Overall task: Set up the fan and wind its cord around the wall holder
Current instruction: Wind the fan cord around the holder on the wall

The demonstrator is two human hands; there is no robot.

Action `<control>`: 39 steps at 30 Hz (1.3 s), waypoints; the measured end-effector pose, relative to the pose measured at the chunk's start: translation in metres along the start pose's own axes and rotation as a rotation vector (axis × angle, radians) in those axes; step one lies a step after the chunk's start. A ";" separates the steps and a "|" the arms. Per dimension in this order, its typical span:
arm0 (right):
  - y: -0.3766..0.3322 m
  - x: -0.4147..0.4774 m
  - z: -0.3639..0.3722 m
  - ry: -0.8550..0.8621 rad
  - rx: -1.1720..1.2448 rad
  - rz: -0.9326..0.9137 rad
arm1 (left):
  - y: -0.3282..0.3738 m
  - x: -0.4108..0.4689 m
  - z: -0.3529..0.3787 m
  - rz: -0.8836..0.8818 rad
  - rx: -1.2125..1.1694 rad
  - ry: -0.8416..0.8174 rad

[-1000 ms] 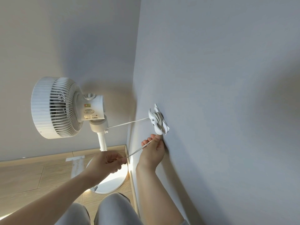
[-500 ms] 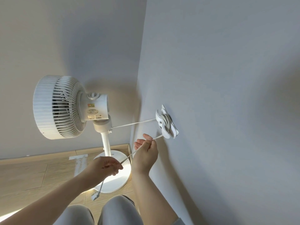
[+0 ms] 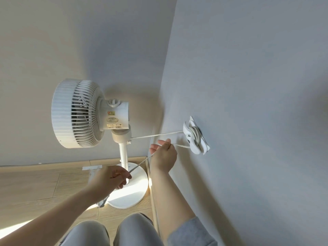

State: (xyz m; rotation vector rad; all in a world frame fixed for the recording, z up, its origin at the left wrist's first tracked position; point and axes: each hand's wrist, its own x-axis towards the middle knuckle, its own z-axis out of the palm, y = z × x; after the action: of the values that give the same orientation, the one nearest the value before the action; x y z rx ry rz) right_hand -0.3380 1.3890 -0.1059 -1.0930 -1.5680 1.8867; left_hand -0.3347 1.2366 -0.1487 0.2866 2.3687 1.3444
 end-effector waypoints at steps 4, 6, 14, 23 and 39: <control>-0.025 0.009 0.014 0.025 0.085 0.083 | 0.000 -0.001 0.001 0.016 -0.041 0.031; -0.035 0.011 0.019 0.028 0.142 0.126 | 0.001 0.000 -0.001 0.037 -0.046 0.053; -0.068 0.020 0.025 -0.127 0.104 0.178 | 0.018 0.003 -0.012 0.154 -0.067 0.142; -0.090 0.011 0.019 -0.283 -0.026 0.153 | 0.045 0.007 -0.007 0.204 -0.059 0.152; -0.112 0.034 0.025 -0.196 0.459 0.301 | 0.059 0.020 -0.004 0.197 -0.185 0.188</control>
State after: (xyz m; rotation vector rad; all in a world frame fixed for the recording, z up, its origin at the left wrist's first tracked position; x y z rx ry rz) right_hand -0.3939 1.4281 -0.0072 -0.9968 -1.0138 2.4595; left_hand -0.3555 1.2713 -0.1006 0.3607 2.3928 1.7395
